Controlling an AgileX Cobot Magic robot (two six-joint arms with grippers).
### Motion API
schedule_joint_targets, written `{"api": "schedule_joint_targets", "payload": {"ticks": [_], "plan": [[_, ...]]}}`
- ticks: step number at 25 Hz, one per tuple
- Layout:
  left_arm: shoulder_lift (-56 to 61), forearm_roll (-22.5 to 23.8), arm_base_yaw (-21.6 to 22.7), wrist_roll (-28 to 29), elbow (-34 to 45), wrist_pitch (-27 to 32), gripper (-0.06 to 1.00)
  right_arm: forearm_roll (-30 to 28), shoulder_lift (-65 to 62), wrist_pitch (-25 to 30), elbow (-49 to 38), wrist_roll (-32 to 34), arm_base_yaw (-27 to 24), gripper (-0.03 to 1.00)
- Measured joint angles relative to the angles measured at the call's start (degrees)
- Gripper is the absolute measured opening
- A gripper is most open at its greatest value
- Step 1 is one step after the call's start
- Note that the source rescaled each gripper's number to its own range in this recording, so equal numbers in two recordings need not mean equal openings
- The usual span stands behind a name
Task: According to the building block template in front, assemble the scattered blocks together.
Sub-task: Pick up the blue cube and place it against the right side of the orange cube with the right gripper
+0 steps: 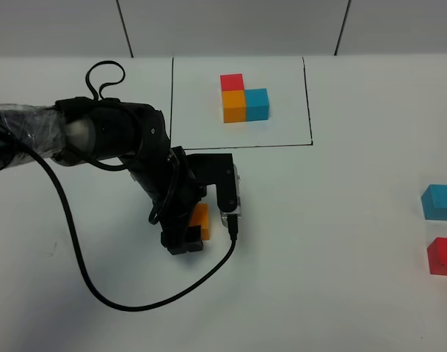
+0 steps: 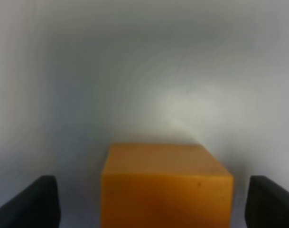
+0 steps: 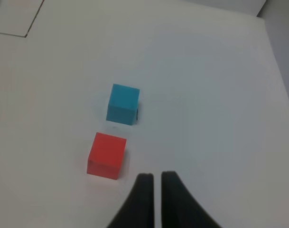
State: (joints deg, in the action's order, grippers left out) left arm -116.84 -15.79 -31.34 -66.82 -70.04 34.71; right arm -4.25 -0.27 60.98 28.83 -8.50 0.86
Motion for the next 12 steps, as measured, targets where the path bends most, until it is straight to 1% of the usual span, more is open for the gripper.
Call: {"api": "schedule_joint_targets", "payload": {"ticks": [3,8,10,12], "plan": [[2.13,0.0,-0.04,0.18,0.0,0.12,0.89,0.0,0.0,0.0,0.0,0.0,0.0,0.01],[6.21,0.73,-0.06,2.55,0.0,0.91,0.89,0.0,0.0,0.0,0.0,0.0,0.0,0.01],[7.98,1.06,-0.06,2.89,0.0,2.45,0.88,0.0,0.0,0.0,0.0,0.0,0.0,0.01],[9.67,1.06,-0.12,3.04,0.0,4.3,0.84,0.0,0.0,0.0,0.0,0.0,0.0,0.01]]}}
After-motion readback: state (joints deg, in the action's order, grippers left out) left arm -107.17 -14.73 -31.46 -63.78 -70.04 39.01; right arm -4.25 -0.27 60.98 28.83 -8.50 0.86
